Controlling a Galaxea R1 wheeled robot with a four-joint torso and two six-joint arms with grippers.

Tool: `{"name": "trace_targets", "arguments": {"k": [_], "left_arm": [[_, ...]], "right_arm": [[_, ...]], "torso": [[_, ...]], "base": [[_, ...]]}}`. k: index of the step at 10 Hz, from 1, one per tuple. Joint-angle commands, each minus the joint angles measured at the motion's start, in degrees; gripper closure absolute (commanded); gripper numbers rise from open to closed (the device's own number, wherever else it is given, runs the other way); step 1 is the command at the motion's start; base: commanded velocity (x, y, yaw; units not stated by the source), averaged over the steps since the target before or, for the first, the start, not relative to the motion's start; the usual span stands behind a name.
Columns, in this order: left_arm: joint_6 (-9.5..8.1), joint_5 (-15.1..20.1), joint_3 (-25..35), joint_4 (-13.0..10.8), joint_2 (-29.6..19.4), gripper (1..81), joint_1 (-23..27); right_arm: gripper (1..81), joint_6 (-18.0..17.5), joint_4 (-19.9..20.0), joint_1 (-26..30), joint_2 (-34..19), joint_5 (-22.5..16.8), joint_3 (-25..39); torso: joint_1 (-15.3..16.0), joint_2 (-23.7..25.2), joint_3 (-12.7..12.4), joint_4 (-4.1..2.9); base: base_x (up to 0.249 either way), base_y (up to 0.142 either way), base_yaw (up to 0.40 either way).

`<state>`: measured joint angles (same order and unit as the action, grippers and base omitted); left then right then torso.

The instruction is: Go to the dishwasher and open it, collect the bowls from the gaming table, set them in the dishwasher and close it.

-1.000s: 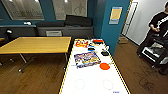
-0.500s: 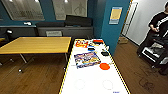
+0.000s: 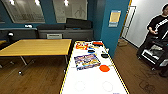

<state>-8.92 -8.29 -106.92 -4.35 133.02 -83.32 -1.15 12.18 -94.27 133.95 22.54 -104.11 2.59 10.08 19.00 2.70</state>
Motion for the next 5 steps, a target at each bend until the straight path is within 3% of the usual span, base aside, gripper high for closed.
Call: {"name": "trace_targets", "arguments": {"k": [1,2,5], "left_arm": [[0.31,3.3,-1.1,-1.0,0.0,81.1,1.4],[0.31,3.3,-1.2,-0.9,0.1,81.1,1.4],[0.31,3.3,-2.0,-0.8,1.1,81.1,1.2]], "right_arm": [[81.1,0.0,-1.5,0.8,-1.9,-3.3,-0.1],[81.1,0.0,-1.5,0.9,-1.6,-3.3,-0.4],[81.1,0.1,-1.5,0.9,0.0,-3.4,-2.6]], "torso": [[0.0,0.0,-2.6,0.0],[0.0,0.0,-1.2,0.0],[-0.1,0.1,-2.2,0.0]], "base": [[0.0,0.0,0.0],[0.0,0.0,0.0],[0.0,0.0,0.0]]}}
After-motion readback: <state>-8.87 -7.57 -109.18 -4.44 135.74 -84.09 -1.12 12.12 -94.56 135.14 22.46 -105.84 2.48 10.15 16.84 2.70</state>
